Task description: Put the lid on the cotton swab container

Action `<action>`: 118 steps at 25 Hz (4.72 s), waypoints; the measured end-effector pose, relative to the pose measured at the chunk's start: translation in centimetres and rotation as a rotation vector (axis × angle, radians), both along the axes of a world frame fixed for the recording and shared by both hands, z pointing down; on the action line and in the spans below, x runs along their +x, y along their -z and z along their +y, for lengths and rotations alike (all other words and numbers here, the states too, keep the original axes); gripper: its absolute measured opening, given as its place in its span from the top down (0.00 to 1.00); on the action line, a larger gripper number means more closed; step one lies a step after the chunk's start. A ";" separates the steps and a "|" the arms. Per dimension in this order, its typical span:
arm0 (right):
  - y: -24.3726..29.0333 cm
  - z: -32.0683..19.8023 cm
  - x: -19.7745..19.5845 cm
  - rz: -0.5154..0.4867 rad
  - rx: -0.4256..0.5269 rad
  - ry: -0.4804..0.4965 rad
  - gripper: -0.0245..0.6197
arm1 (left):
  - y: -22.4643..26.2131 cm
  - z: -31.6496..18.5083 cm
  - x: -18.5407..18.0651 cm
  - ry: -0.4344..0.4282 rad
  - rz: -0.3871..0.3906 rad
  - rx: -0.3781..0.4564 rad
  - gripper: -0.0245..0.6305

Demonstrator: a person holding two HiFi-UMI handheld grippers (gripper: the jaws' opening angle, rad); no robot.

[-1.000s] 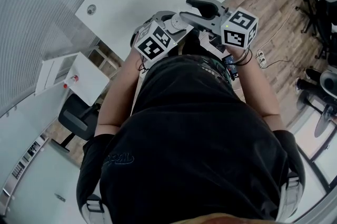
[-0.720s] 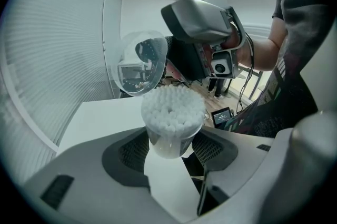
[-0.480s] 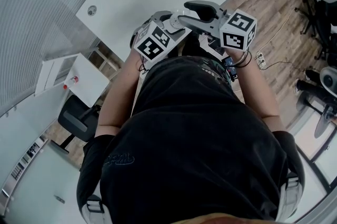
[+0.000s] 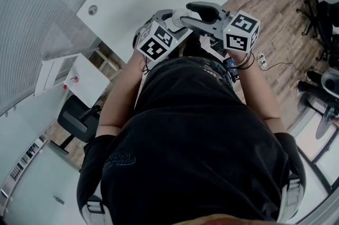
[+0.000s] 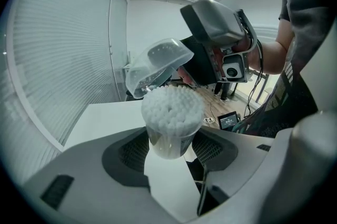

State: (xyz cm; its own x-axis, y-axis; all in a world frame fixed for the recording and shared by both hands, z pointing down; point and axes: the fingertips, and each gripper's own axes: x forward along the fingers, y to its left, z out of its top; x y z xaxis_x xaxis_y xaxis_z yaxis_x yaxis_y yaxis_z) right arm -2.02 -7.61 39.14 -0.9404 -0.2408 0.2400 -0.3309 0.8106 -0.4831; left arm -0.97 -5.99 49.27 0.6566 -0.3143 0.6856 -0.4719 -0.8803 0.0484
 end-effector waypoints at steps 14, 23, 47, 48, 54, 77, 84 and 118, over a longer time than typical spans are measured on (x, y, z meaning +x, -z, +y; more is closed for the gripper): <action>-0.1 0.1 0.0 0.007 -0.003 -0.004 0.66 | 0.5 -0.6 0.1 0.029 0.007 0.019 0.56; -0.4 0.2 -0.8 0.103 0.070 -0.015 0.69 | 1.0 -0.7 -0.2 0.034 0.008 0.029 0.56; -0.9 0.8 -1.1 0.231 0.187 -0.048 0.69 | 1.5 -0.2 -0.4 0.054 0.014 0.024 0.56; -0.9 0.9 -1.1 0.233 0.188 -0.049 0.69 | 1.5 -0.1 -0.4 0.054 0.015 0.022 0.56; -1.0 0.9 -1.1 0.253 0.206 -0.049 0.69 | 1.5 -0.2 -0.3 0.054 0.012 0.021 0.56; -1.1 1.5 -1.3 0.329 0.331 -0.022 0.69 | 1.4 -0.2 0.2 0.046 -0.006 0.025 0.57; -1.3 1.5 -1.1 0.315 0.317 -0.033 0.69 | 1.2 -0.1 0.4 0.049 0.001 0.018 0.56; -4.0 0.8 3.5 0.265 0.221 -0.107 0.84 | 0.4 0.7 -0.3 0.105 0.032 0.019 0.56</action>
State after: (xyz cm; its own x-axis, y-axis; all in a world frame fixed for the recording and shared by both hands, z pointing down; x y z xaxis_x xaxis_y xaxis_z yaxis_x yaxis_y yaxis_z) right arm 1.47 -6.77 43.14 -0.8195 -0.4074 0.4030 -0.5094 0.8400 -0.1867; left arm -1.27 -5.33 48.90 0.6406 -0.3955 0.6581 -0.5604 -0.8268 0.0486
